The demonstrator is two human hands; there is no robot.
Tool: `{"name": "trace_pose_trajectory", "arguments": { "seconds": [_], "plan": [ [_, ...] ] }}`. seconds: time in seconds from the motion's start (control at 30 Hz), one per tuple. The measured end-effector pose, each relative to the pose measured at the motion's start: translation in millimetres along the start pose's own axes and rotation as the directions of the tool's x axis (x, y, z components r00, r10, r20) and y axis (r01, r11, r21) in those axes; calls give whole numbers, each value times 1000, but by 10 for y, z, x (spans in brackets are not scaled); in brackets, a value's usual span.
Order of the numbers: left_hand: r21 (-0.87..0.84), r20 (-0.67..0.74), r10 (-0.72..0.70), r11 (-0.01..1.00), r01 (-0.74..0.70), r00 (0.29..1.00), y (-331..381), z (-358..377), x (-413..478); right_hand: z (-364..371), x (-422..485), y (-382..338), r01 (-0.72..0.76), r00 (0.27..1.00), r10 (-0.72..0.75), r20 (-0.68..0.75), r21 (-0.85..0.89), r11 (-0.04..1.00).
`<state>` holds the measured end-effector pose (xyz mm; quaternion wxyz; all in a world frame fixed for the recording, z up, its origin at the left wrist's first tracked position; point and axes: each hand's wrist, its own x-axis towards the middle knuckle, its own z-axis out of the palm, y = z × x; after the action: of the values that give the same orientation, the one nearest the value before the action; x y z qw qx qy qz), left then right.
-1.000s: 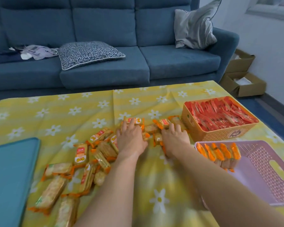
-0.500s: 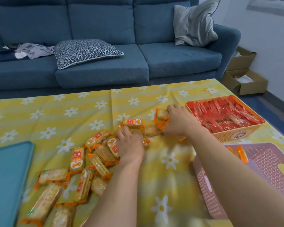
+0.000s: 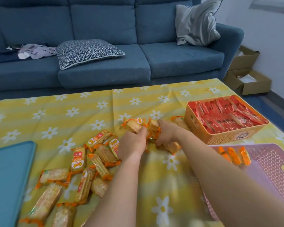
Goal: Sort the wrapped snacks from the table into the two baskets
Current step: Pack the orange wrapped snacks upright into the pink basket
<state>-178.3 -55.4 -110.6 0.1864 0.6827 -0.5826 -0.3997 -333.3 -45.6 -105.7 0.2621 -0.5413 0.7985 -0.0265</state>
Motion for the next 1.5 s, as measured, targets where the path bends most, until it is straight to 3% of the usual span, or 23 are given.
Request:
{"name": "trace_pose_trajectory", "arguments": {
  "seconds": [0.1,0.2,0.33,0.43,0.5,0.67,0.77,0.83,0.97,1.17,1.3,1.4,1.5],
  "plan": [
    [-213,71,-8,977,23,997,18,29,-29,33,-17,-39,11,1000,-10,-14,76,997],
    [-368,60,-35,928,54,998,44,65,-29,50,-66,-75,-25,999,15,35,295,955],
    [-599,200,-107,774,208,974,49,21,-57,100,-192,-92,-78,996,33,84,613,786],
    [-733,230,-81,641,228,970,-3,40,-32,122,-324,-146,-61,998,25,60,745,664],
    [-769,201,-42,612,184,979,75,3,-146,73,-446,-187,-11,1000,12,4,791,612],
    [-847,93,130,531,9,987,613,-42,-806,-289,-1135,-32,214,951,86,-297,833,511],
    [-858,140,278,513,-24,950,935,188,-1407,-510,-1811,412,301,878,190,-439,816,493],
    [-847,203,374,531,-30,905,1062,383,-1750,-539,-2148,771,336,856,232,-461,839,429],
    [-753,379,468,658,-28,798,1125,797,-2224,-403,-2562,1432,389,820,313,-479,868,308],
    [-508,512,452,845,-167,730,1025,1084,-2395,-217,-2664,1932,263,842,347,-414,875,405],
    [-412,582,463,876,-248,668,1004,1053,-2320,-264,-2673,2059,108,848,367,-382,803,587],
    [-409,624,489,869,-279,610,974,959,-2247,-359,-2664,2118,71,858,362,-364,782,619],
    [-482,563,532,833,-271,633,1006,861,-2142,-475,-2685,2135,25,879,339,-335,743,669]
  ]
}}
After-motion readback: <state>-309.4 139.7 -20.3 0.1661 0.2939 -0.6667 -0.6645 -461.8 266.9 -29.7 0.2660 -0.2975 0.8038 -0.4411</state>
